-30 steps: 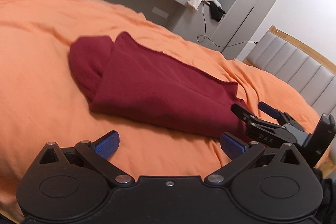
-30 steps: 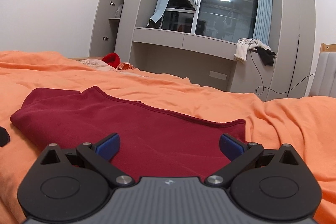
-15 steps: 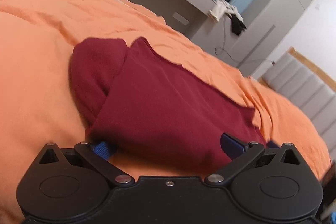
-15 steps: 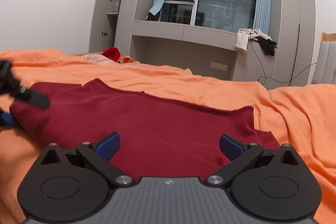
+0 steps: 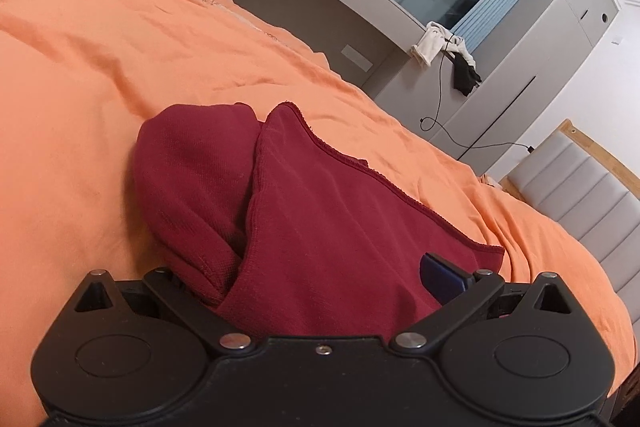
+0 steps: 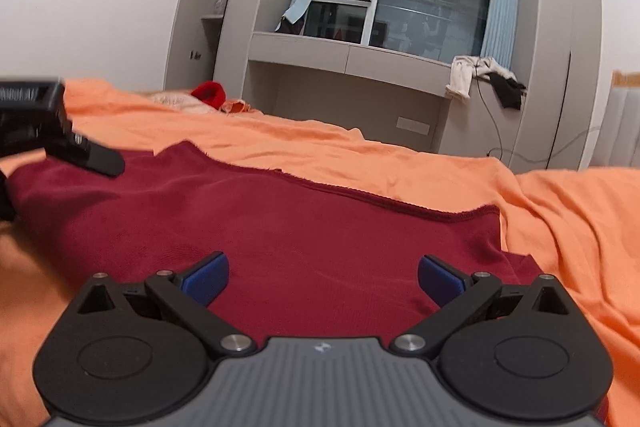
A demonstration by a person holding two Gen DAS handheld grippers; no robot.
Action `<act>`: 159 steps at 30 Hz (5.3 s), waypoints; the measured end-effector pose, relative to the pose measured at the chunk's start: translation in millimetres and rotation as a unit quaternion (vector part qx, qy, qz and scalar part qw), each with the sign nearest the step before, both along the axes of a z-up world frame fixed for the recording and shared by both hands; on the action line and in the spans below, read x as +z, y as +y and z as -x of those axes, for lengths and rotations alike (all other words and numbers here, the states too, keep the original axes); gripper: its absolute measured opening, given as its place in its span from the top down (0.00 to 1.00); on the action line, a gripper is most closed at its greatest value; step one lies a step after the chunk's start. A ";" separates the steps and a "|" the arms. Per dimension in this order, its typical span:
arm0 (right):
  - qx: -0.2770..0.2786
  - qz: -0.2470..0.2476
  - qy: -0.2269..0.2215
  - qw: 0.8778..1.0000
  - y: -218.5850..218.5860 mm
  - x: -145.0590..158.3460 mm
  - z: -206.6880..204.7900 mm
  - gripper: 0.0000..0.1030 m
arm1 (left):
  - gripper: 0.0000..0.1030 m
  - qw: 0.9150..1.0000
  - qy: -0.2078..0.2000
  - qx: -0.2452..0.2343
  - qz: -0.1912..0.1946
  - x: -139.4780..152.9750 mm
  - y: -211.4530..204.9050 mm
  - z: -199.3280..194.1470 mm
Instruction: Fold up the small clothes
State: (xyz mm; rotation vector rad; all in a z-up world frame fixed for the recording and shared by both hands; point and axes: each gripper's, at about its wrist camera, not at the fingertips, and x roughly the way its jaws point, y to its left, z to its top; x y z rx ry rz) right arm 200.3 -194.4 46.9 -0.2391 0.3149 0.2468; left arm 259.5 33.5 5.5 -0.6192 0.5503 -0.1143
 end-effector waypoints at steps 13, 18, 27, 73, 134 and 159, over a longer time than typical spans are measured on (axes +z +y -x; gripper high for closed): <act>-0.017 -0.012 -0.010 1.000 -4.0 -12.6 5.7 0.00 | 0.01 0.999 -0.005 -0.009 -0.035 -3.6 -9.0 9.2; -0.017 -0.012 -0.011 1.000 -4.9 -12.9 5.6 0.00 | 0.01 0.999 -0.006 -0.009 -0.036 -3.9 -9.1 9.3; -0.017 -0.011 -0.014 1.000 -6.4 -12.4 6.1 0.00 | 0.01 0.999 -0.005 -0.009 -0.040 -3.7 -9.9 9.6; -0.120 -0.111 -0.028 0.986 -140.7 43.3 -5.1 0.00 | 0.86 0.955 -0.134 -0.017 -0.264 96.0 -132.8 -13.9; 0.039 -0.410 0.138 0.901 -230.2 43.2 -123.5 0.93 | 0.83 0.834 -0.231 -0.262 -0.428 58.4 -282.6 72.4; -0.050 -0.315 0.198 0.927 -246.1 9.9 -105.7 0.70 | 0.59 0.862 -0.172 -0.338 -0.335 22.2 -303.4 56.8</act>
